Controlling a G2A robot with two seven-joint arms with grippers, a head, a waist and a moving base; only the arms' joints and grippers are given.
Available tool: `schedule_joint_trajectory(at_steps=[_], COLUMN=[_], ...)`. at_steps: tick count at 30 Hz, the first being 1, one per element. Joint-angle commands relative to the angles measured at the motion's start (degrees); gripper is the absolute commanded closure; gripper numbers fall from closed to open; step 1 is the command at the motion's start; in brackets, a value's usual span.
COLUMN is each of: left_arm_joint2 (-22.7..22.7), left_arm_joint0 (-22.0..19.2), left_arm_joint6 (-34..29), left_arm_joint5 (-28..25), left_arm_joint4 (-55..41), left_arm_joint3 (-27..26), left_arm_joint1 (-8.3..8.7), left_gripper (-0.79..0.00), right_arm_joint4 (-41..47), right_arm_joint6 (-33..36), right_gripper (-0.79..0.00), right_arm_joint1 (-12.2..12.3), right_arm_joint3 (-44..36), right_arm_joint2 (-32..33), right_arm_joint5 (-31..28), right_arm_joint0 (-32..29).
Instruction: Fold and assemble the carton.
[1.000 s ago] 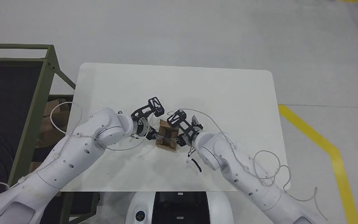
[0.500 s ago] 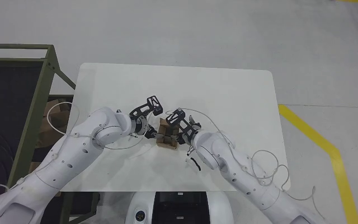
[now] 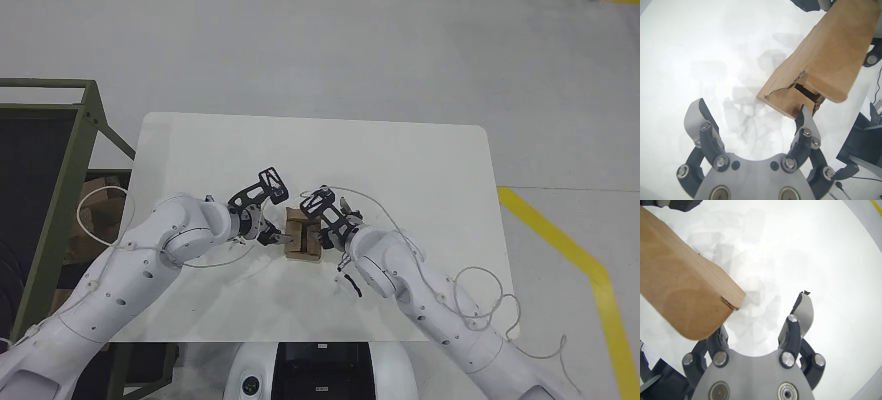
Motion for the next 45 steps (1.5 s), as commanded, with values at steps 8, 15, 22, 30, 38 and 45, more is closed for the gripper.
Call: schedule_joint_trajectory(at_steps=[8,15,22,30,38,45], left_arm_joint2=[-5.99,-11.84,-16.73,-16.67,-11.05,-7.33], left_arm_joint0=[6.82,11.22,14.13,12.22,7.07,3.87], left_arm_joint6=[6.46,11.64,14.42,16.04,15.89,15.18], left_arm_joint5=[-0.76,-0.14,4.66,5.49,6.72,7.85], left_arm_joint4=[-0.31,-0.19,-2.82,-8.17,-5.69,-4.5], left_arm_joint3=[-6.37,-6.9,-5.81,-2.48,0.64,2.54], left_arm_joint1=[1.27,2.03,2.13,1.2,-0.58,-2.02], left_gripper=[-0.785,-0.785,-0.785,-0.785,-0.785,-0.785], right_arm_joint4=[-1.15,-2.65,-3.64,-3.64,-4.67,-4.67], right_arm_joint6=[-5.09,-5.38,-7.4,-7.34,-7.01,-8.28], right_gripper=[-0.748,-0.782,-0.785,-0.785,-0.785,-0.785], right_arm_joint1=[0.29,1.2,1.9,2.89,3.0,2.59], right_arm_joint3=[-2.88,-6.48,-9.2,-10.53,-6.67,-3.5], right_arm_joint2=[2.96,6.0,8.79,10.75,9.22,7.16], right_arm_joint5=[0.1,-1.65,-3.74,-11.96,-17.27,-19.61], right_arm_joint0=[-2.36,-6.51,-9.79,-12.52,-11.85,-9.98])
